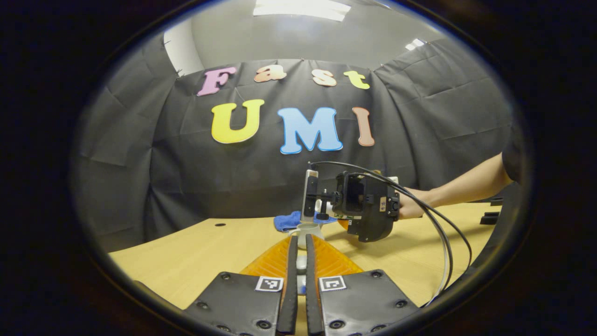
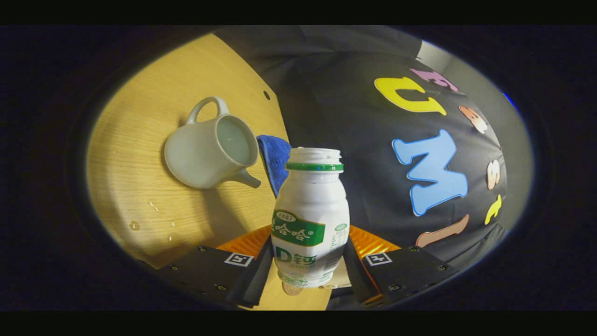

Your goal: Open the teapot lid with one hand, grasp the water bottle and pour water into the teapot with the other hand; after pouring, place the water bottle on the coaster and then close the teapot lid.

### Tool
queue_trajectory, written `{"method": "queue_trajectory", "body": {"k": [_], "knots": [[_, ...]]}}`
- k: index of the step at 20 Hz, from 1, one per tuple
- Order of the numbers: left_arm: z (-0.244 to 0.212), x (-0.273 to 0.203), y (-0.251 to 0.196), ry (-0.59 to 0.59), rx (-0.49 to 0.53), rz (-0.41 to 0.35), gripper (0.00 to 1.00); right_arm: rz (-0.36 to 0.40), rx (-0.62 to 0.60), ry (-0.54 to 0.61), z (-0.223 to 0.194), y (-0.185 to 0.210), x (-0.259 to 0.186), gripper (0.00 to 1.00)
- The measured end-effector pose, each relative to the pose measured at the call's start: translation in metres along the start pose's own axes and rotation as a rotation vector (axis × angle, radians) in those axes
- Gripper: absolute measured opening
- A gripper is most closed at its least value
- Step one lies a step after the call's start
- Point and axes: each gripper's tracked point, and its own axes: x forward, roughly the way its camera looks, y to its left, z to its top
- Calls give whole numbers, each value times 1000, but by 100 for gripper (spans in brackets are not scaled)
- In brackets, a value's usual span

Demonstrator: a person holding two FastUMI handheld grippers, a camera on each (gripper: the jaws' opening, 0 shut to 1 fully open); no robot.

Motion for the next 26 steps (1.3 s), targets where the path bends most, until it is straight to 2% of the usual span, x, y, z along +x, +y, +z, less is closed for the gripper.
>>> {"method": "queue_trajectory", "body": {"k": [2,5,6,7,9,13,15,16,17,21,26], "knots": [[-1,-1,0,2,-10,-3,18,-8,-43,1,0,-3,0,72],[-1,0,4,3,-21,3,14,-13,-94,-1,2,-3,2,72],[-1,0,4,4,-22,5,18,-14,-110,-4,2,-3,2,72],[-2,-1,4,5,-23,6,14,-18,-129,-7,3,-4,2,72],[-3,0,5,7,-28,5,18,-21,-166,-8,4,-5,2,72],[-4,0,7,5,-14,16,18,-10,-250,-5,5,-2,3,72],[-3,0,6,4,-12,15,18,-13,-269,-6,6,-4,2,72],[-2,0,7,3,-12,14,14,-13,-278,-6,6,-3,3,72],[-4,-1,6,3,-10,14,18,-15,-292,-9,7,-3,3,72],[-4,1,8,5,-10,16,18,-47,-358,-18,12,-11,6,72],[-5,1,9,10,-8,20,17,-54,-398,-20,14,-14,8,72]]}}
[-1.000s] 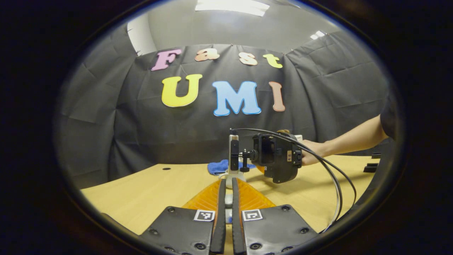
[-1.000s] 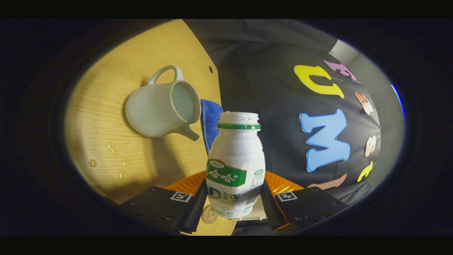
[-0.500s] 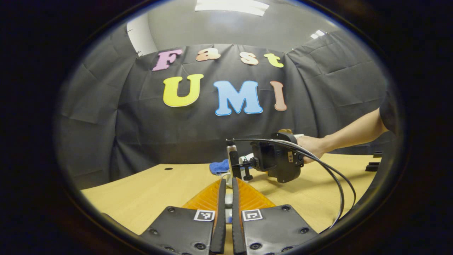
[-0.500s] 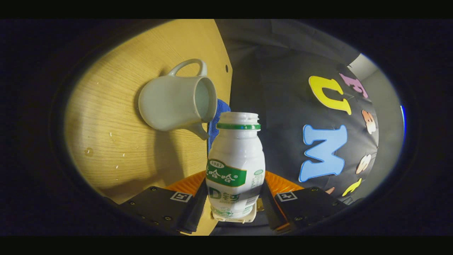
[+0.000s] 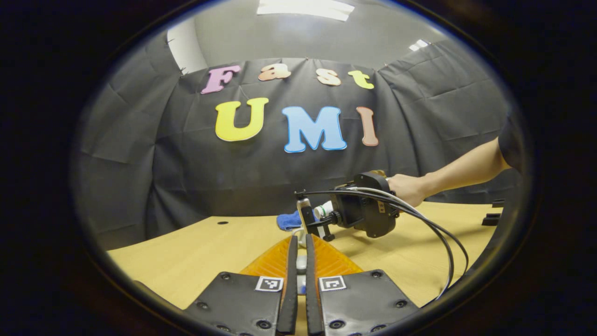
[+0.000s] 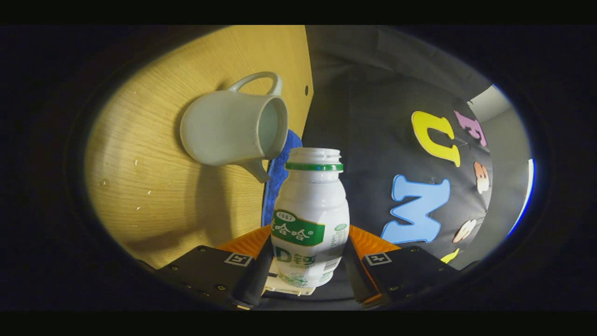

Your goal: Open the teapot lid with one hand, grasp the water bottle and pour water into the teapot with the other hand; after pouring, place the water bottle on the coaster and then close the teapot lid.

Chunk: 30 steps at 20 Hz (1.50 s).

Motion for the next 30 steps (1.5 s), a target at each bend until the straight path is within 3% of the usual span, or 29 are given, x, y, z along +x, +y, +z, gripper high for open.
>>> {"method": "queue_trajectory", "body": {"k": [5,6,16,17,18,26,28,30], "knots": [[-1,-1,1,4,11,6,18,-2,-42,-8,4,-2,0,72],[0,-1,1,3,15,8,14,-5,-52,-8,4,-4,1,72],[2,-2,4,0,27,16,18,-41,-120,-10,6,-15,3,72],[2,-3,4,-1,27,15,14,-47,-128,-11,6,-17,2,72],[2,-2,3,0,27,15,18,-51,-134,-11,6,-20,2,72],[1,-2,0,5,28,4,18,-69,-177,-12,3,-30,0,72],[2,-1,-1,6,32,5,14,-76,-189,-14,3,-33,0,72],[2,-2,0,3,32,7,18,-84,-206,-16,4,-36,0,72]]}}
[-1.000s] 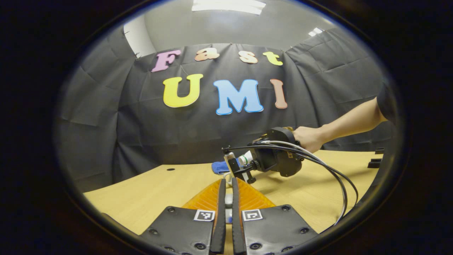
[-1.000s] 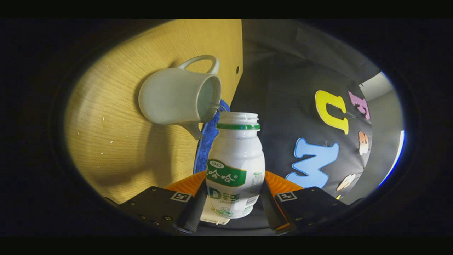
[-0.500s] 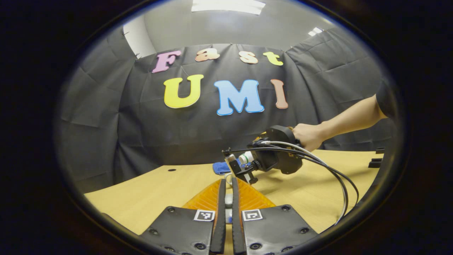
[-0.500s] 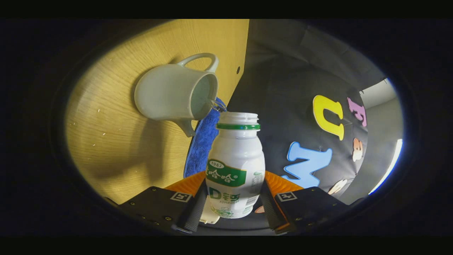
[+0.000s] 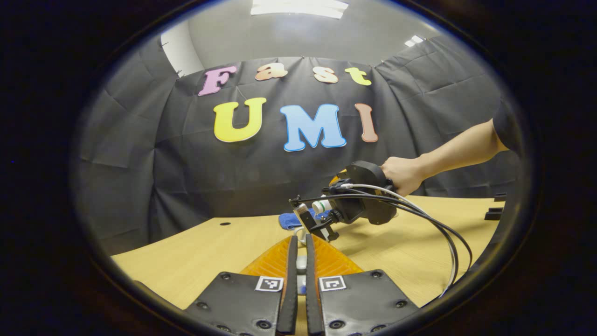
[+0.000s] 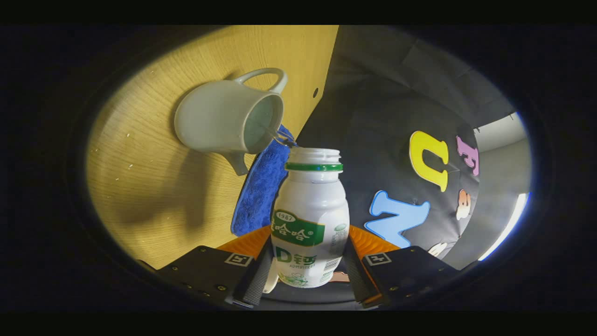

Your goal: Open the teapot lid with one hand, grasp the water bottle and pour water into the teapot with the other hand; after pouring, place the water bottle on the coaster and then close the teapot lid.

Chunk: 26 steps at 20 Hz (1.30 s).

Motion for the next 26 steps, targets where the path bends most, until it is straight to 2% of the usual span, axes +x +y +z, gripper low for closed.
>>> {"method": "queue_trajectory", "body": {"k": [2,4,6,8,11,14,16,18,19,20,22,23,25,26], "knots": [[1,0,2,-2,-1,4,14,-6,-14,-1,-1,-2,0,72],[1,0,3,-1,-4,5,18,-8,-29,-1,-2,-3,-1,72],[0,0,3,0,-4,7,14,-16,-48,-1,-3,-4,-1,72],[1,-1,3,-2,-5,7,18,-13,-56,1,-5,-3,-1,72],[1,-1,2,-4,-4,6,18,-11,-67,3,-5,-3,-1,72],[3,-2,1,-4,1,5,10,-12,-76,1,-5,-4,-2,72],[4,-3,2,-8,2,7,18,-15,-82,-5,-3,-4,-3,72],[5,-3,3,-11,2,8,14,-21,-95,-8,-2,-4,-4,72],[4,-3,3,-11,3,9,18,-22,-102,-11,-1,-4,-4,72],[4,-3,4,-10,4,9,14,-25,-110,-12,0,-4,-5,72],[5,-2,2,-8,4,4,14,-31,-122,-15,1,-3,-5,72],[5,-2,1,-9,5,-1,17,-28,-116,-14,2,-2,-5,72],[9,-4,0,-20,12,-4,14,-21,-107,-17,3,2,-6,72],[10,-5,0,-23,17,-3,18,-24,-108,-19,5,2,-6,72]]}}
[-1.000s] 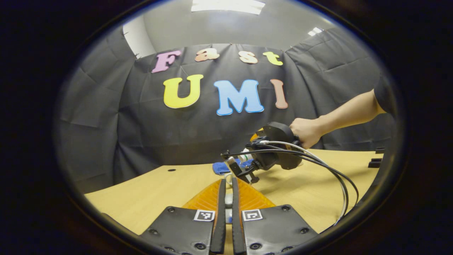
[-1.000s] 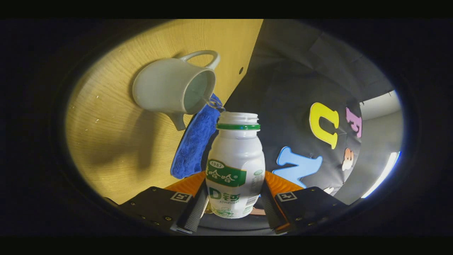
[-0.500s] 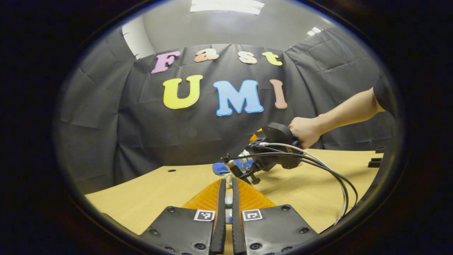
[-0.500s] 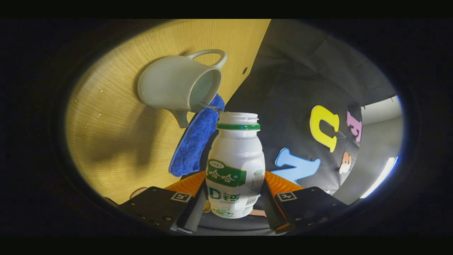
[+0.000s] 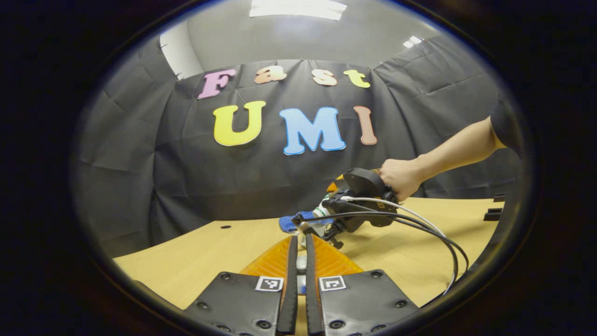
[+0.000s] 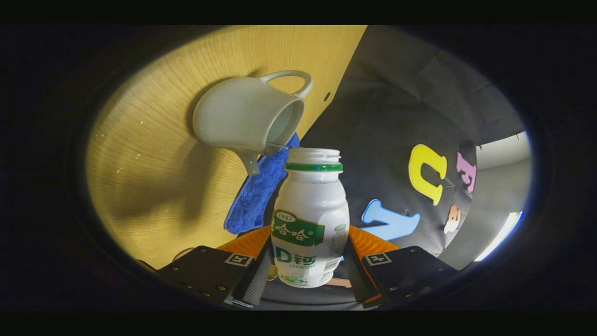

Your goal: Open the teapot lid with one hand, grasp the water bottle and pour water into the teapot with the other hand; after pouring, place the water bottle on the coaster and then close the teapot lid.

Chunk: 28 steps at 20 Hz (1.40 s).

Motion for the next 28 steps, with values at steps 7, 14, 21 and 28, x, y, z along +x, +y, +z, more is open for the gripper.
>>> {"method": "queue_trajectory", "body": {"k": [7,14,21,28], "knots": [[-5,1,2,10,14,14,18,0,-7,-9,5,5,1,72],[-7,3,6,23,-10,18,18,-4,28,-19,6,6,-1,72],[-13,5,6,43,-54,7,18,-3,218,-34,10,10,-4,72],[-15,13,23,74,-146,19,18,-12,649,-36,0,7,-13,72]]}}
